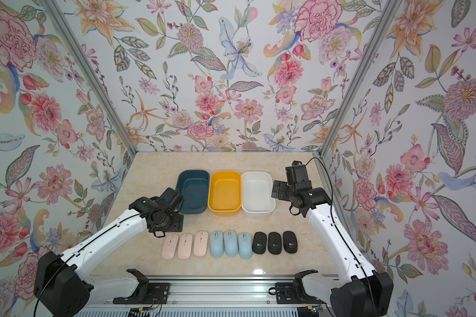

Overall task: Place the mice by color into the storage box
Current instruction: Pick up the mouse from the center of the board.

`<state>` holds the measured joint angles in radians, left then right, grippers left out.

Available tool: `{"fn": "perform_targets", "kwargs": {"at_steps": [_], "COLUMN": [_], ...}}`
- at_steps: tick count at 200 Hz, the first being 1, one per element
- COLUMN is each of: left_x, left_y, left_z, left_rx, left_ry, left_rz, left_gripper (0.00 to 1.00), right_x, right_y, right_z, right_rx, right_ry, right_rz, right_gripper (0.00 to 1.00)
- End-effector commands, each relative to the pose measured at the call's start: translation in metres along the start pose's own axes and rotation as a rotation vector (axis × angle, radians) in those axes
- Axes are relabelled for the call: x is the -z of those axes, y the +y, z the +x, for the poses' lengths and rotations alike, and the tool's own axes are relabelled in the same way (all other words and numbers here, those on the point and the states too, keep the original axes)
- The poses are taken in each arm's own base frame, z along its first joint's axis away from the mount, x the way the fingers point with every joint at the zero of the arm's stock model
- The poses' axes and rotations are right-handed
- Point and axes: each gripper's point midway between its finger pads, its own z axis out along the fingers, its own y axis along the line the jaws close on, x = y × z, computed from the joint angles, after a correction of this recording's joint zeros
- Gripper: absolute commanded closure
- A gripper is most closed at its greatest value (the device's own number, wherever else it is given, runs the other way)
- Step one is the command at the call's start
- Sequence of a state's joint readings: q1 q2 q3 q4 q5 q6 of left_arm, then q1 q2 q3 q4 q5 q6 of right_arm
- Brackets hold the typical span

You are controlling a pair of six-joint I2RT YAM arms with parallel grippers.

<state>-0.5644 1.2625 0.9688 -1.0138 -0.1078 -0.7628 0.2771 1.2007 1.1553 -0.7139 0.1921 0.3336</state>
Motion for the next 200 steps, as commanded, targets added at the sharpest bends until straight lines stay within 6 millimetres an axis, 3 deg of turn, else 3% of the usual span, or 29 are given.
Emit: {"fn": "perform_targets", "kwargs": {"at_steps": [1, 64, 141, 200], "left_x": [-0.005, -0.019, -0.033, -0.049], "left_y": [-0.001, 0.013, 0.026, 0.023], "left_z": [0.029, 0.08, 0.09, 0.09], "left_rx": [0.033, 0.088, 0.15, 0.15], "left_ry": [0.076, 0.137, 0.145, 0.145], "left_rz": [0.012, 0.044, -0.038, -0.048], "left_gripper": [0.18, 0.22, 0.2, 0.2], "right_x": [0.002, -0.009, -0.017, -0.018], "right_y": [0.003, 0.008, 0.018, 0.017], "right_z": [-0.005, -0.002, -0.001, 0.002], "right_rx": [0.003, 0.007, 0.027, 0.031], "right_ry": [-0.013, 0.01, 0.03, 0.039], "right_rz": [0.01, 0.022, 0.03, 0.043], "right_gripper": [0.01, 0.01, 0.01, 0.01]}}
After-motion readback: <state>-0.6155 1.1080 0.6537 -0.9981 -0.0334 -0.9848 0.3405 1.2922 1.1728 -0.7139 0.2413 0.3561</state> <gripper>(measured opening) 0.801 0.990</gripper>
